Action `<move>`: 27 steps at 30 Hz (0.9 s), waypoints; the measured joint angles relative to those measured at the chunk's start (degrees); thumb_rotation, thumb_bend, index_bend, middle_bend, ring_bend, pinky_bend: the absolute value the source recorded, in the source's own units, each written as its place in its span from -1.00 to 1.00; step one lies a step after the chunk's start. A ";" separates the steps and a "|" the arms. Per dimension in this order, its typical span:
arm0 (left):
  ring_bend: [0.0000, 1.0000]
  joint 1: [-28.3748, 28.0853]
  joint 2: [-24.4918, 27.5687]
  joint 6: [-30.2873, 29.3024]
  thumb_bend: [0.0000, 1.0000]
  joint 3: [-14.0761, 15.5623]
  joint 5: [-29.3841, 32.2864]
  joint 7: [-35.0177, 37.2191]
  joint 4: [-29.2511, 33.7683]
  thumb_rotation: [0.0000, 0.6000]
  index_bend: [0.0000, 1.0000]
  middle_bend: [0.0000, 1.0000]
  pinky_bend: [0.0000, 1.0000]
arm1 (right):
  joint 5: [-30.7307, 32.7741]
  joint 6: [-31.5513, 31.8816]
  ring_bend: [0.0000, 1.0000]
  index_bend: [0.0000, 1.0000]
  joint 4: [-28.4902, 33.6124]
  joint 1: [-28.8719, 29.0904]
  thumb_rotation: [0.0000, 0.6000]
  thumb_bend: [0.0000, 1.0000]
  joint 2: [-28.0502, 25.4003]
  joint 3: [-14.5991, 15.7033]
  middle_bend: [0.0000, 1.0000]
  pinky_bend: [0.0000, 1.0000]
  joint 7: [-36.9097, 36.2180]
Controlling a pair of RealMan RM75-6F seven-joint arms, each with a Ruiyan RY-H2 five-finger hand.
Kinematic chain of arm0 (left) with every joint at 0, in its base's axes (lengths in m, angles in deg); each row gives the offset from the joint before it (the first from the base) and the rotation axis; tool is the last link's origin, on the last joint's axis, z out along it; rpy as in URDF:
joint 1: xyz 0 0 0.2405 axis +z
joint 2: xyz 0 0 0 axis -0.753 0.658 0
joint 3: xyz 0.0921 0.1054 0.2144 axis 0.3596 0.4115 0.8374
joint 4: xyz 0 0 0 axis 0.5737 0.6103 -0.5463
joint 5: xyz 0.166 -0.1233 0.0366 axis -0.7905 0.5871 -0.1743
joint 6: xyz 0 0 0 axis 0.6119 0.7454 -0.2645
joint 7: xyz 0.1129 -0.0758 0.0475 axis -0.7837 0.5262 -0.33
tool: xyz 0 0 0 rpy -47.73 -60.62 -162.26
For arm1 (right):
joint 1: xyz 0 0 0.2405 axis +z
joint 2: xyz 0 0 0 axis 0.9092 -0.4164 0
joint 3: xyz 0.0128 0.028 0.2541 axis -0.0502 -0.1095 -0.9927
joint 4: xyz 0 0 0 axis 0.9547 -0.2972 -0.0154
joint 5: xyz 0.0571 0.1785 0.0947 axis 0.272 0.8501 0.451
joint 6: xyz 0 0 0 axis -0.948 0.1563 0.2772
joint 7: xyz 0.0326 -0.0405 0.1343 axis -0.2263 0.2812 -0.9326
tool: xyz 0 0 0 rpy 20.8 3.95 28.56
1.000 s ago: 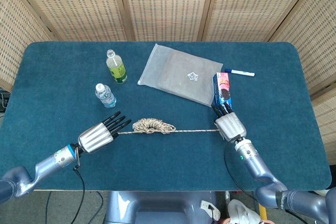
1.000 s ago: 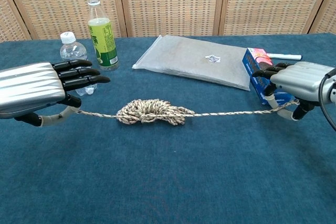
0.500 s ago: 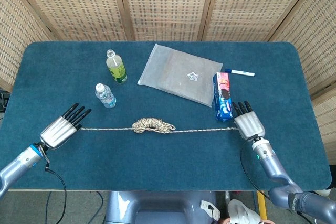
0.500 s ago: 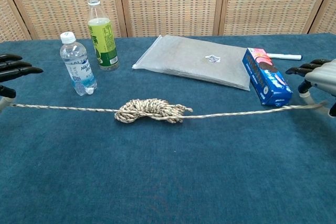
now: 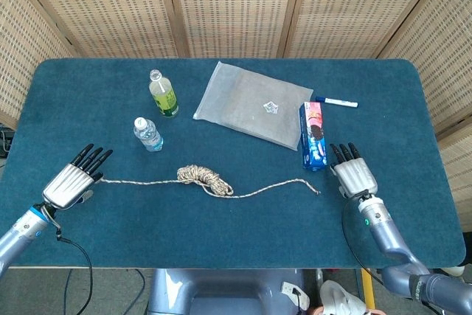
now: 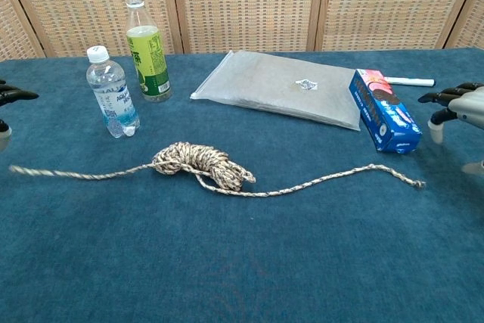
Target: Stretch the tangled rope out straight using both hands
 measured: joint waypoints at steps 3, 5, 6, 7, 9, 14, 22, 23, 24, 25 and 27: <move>-1.00 0.55 1.38 -1.35 -1.00 -1.04 0.94 0.87 2.94 1.00 -1.00 -1.00 -1.00 | -0.94 1.75 -1.00 -1.00 2.12 -0.72 1.00 -1.00 -1.38 -0.37 -1.00 -1.00 -1.52; -1.00 0.97 2.69 -2.24 -1.00 -1.72 1.59 1.18 5.35 1.00 -1.00 -1.00 -1.00 | -2.04 3.51 -1.00 -1.00 3.86 -1.45 1.00 -1.00 -2.52 -0.53 -1.00 -1.00 -3.05; -1.00 1.41 3.82 -3.04 -1.00 -2.30 2.17 1.23 7.42 1.00 -1.00 -1.00 -1.00 | -2.69 4.54 -1.00 -1.00 4.73 -1.87 1.00 -1.00 -3.08 -0.58 -1.00 -1.00 -3.86; -1.00 1.85 4.77 -3.75 -1.00 -2.78 2.72 1.18 9.26 1.00 -1.00 -1.00 -1.00 | -3.77 6.21 -1.00 -1.00 6.02 -2.58 1.00 -1.00 -3.93 -0.56 -1.00 -1.00 -5.09; -1.00 3.04 7.15 -5.22 -1.00 -3.84 4.05 0.74 14.42 1.00 -1.00 -1.00 -1.00 | -5.80 9.15 -1.00 -1.00 8.10 -3.89 1.00 -1.00 -5.31 -0.41 -1.00 -1.00 -7.35; -1.00 6.54 13.09 -7.67 -1.00 -5.81 7.80 -1.82 29.61 1.00 -1.00 -1.00 -1.00 | -11.89 17.63 -1.00 -1.00 12.94 -8.50 1.00 -1.00 -8.35 0.70 -1.00 -1.00 -13.91; -1.00 14.99 22.18 -11.94 -1.00 -7.06 13.91 -10.06 56.76 1.00 -1.00 -1.00 -1.00 | -17.69 29.39 -1.00 -1.00 17.46 -16.28 1.00 -1.00 -9.62 2.67 -1.00 -1.00 -16.93; -1.00 16.05 22.92 -12.42 -1.00 -7.04 14.45 -11.21 59.18 1.00 -1.00 -1.00 -1.00 | -18.20 30.56 -1.00 -1.00 18.07 -17.22 1.00 -1.00 -9.72 2.87 -1.00 -1.00 -16.94; -1.00 17.48 23.81 -13.07 -1.00 -6.98 15.04 -12.67 62.06 1.00 -1.00 -1.00 -1.00 | -18.67 31.62 -1.00 -1.00 18.76 -18.12 1.00 -1.00 -9.84 3.08 -1.00 -1.00 -16.88; -1.00 18.58 24.41 -13.60 -1.00 -6.94 15.34 -13.74 63.88 1.00 -1.00 -1.00 -1.00 | -19.29 32.80 -1.00 -1.00 19.66 -19.20 1.00 -1.00 -10.04 3.35 -1.00 -1.00 -16.70; -1.00 20.76 25.51 -14.88 -1.00 -6.89 15.60 -15.83 66.42 1.00 -1.00 -1.00 -1.00 | -20.03 33.99 -1.00 -1.00 20.68 -20.44 1.00 -1.00 -10.36 3.69 -1.00 -1.00 -16.21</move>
